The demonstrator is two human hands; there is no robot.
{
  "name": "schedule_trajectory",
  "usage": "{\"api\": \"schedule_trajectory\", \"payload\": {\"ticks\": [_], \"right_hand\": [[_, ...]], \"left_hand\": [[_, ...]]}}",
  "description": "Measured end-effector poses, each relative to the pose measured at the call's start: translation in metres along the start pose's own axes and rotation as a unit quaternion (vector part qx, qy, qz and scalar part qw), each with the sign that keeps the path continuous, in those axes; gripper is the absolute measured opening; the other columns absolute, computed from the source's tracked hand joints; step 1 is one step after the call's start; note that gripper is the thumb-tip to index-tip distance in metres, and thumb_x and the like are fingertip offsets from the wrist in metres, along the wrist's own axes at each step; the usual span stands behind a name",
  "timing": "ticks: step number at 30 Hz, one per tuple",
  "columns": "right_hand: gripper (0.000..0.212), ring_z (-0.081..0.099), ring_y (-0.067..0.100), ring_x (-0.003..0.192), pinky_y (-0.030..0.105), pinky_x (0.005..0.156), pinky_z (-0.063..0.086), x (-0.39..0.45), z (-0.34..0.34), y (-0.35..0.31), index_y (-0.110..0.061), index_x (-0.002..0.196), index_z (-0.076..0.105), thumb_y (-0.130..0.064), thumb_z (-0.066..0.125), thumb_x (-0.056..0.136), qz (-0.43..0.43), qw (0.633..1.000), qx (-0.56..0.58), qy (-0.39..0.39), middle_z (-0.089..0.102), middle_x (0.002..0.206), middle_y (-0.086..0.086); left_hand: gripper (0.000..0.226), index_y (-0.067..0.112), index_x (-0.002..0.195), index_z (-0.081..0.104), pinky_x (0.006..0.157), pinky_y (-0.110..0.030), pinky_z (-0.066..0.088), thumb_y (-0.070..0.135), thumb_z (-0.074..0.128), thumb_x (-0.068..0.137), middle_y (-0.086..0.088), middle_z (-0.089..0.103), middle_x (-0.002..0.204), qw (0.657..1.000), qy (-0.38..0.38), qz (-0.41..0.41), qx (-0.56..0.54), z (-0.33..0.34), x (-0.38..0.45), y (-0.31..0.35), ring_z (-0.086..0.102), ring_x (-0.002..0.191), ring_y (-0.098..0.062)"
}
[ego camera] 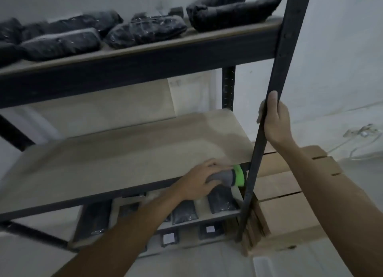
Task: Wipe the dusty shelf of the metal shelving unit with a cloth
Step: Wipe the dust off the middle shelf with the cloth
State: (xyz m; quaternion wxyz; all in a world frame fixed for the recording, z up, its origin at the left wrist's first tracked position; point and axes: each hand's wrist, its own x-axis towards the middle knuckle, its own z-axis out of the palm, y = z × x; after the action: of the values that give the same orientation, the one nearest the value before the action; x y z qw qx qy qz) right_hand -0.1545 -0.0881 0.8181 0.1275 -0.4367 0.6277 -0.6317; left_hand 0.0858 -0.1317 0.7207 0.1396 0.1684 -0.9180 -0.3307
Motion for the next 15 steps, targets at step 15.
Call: {"api": "schedule_trajectory", "payload": {"ticks": [15], "right_hand": [[0.056,0.073,0.016,0.097,0.042,0.088,0.061,-0.145,0.036,0.013,-0.02,0.122,0.064,-0.039,0.087,0.074,0.146,0.915,0.026,-0.375,0.075,0.106,0.0]], "left_hand": [[0.015,0.013,0.108,0.062,0.091,-0.048,0.056,0.011,0.064,0.093,-0.014,0.066,0.113,0.628,0.432,-0.32,-0.563,0.004,-0.028,0.086,0.064,0.105,-0.032]]}}
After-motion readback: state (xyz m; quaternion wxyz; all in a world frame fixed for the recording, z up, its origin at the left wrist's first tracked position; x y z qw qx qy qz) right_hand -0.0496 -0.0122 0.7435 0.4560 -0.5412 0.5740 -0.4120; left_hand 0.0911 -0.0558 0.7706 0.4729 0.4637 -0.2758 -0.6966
